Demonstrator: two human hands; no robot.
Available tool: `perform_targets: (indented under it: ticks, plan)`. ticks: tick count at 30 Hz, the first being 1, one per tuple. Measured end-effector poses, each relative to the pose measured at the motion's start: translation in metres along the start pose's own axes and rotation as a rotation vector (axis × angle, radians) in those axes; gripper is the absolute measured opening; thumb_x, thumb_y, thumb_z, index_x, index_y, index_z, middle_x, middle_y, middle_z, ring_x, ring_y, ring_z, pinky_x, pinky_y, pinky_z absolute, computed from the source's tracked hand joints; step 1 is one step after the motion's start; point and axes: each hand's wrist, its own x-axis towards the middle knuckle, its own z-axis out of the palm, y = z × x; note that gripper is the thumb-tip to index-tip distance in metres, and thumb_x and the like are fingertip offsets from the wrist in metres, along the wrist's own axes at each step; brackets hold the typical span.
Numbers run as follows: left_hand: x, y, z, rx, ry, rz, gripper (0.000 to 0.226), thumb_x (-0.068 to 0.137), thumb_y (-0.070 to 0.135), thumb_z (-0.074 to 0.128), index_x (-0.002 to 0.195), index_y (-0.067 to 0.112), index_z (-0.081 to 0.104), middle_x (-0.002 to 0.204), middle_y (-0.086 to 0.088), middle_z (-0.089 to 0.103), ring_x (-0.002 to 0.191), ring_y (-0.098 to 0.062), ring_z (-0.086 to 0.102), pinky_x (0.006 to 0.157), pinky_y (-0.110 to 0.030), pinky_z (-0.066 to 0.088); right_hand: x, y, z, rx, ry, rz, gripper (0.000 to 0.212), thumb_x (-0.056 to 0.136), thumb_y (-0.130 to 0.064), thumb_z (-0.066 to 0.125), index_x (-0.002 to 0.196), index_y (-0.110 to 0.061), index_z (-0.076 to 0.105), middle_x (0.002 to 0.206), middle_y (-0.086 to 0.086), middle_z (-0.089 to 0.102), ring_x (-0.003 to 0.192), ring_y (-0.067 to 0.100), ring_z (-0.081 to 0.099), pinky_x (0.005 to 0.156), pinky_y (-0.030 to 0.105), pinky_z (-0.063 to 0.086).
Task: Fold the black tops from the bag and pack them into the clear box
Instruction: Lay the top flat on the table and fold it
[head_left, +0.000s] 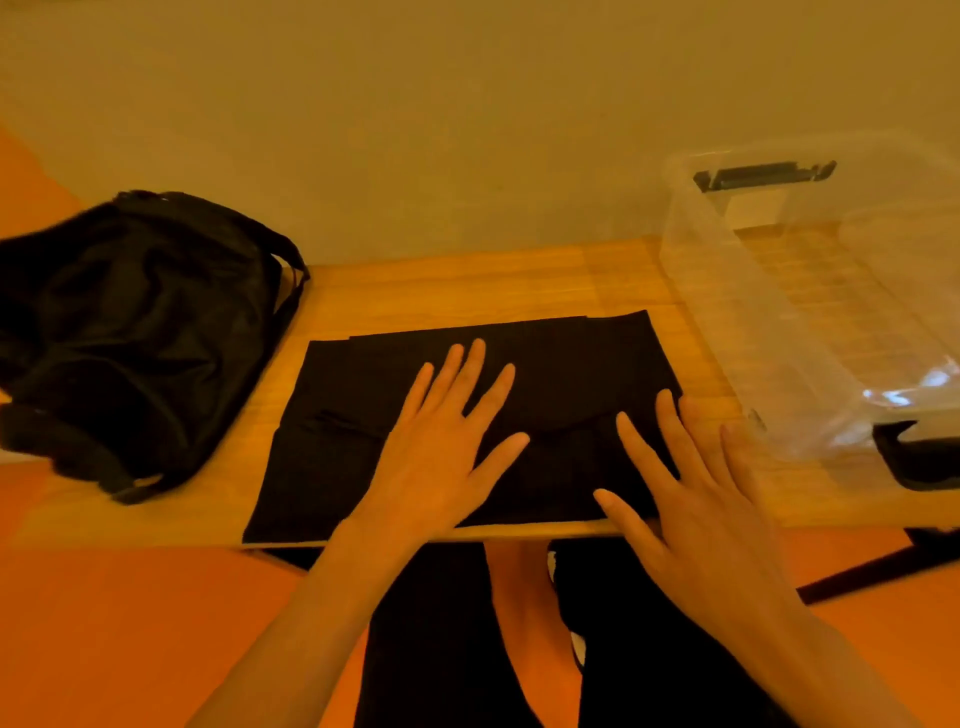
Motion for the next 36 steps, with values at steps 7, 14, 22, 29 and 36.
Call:
perform_targets:
  ticks: [7,14,22,29,36]
  plan:
    - [-0.123,-0.070,0.014,0.043,-0.078,-0.295,0.082,0.091,0.082,-0.001,0.160,0.037,-0.005,0.169,-0.001,-0.014,0.154,-0.017,-0.020,0.127,-0.041,-0.004,0.000,0.007,0.014,-0.049,-0.122,0.013,0.085,0.090,-0.080,-0.006,0.159,-0.033,0.005,0.167,0.005,0.003,0.155,0.022,-0.004,0.125,0.050,0.012]
    - [-0.152,-0.078,0.031,0.051,0.060,-0.249,0.076,0.101,0.072,0.013,0.162,0.028,0.010,0.170,-0.002,0.005,0.157,-0.016,-0.004,0.128,-0.042,0.005,-0.008,0.017,0.001,-0.037,-0.137,-0.093,0.090,0.079,-0.082,-0.021,0.157,-0.038,-0.010,0.166,-0.002,-0.013,0.153,0.016,-0.017,0.126,0.039,-0.001]
    - [-0.173,-0.100,0.041,0.130,0.203,-0.145,0.064,0.104,0.045,0.033,0.159,0.014,0.028,0.167,-0.010,0.024,0.156,-0.023,0.018,0.123,-0.049,0.025,-0.029,0.050,0.014,0.008,0.065,-0.250,0.058,0.103,-0.056,0.025,0.156,-0.032,0.029,0.163,0.002,0.029,0.154,0.020,0.017,0.121,0.050,0.029]
    - [-0.176,-0.117,0.043,0.195,0.348,-0.040,0.047,0.092,0.005,0.054,0.138,0.002,0.057,0.141,-0.018,0.058,0.125,-0.037,0.059,0.100,-0.048,0.047,-0.034,0.073,0.027,0.249,0.243,-0.311,0.050,0.098,-0.046,0.045,0.142,-0.025,0.052,0.149,-0.003,0.050,0.145,0.013,0.039,0.114,0.046,0.040]
    - [-0.181,-0.122,0.030,0.219,0.425,0.030,0.068,0.054,-0.022,0.085,0.118,-0.004,0.071,0.118,-0.021,0.071,0.106,-0.038,0.070,0.080,-0.048,0.058,-0.040,0.073,0.026,0.369,0.357,-0.311,0.040,0.094,-0.040,0.054,0.124,-0.018,0.068,0.132,0.000,0.063,0.124,0.015,0.060,0.107,0.030,0.046]
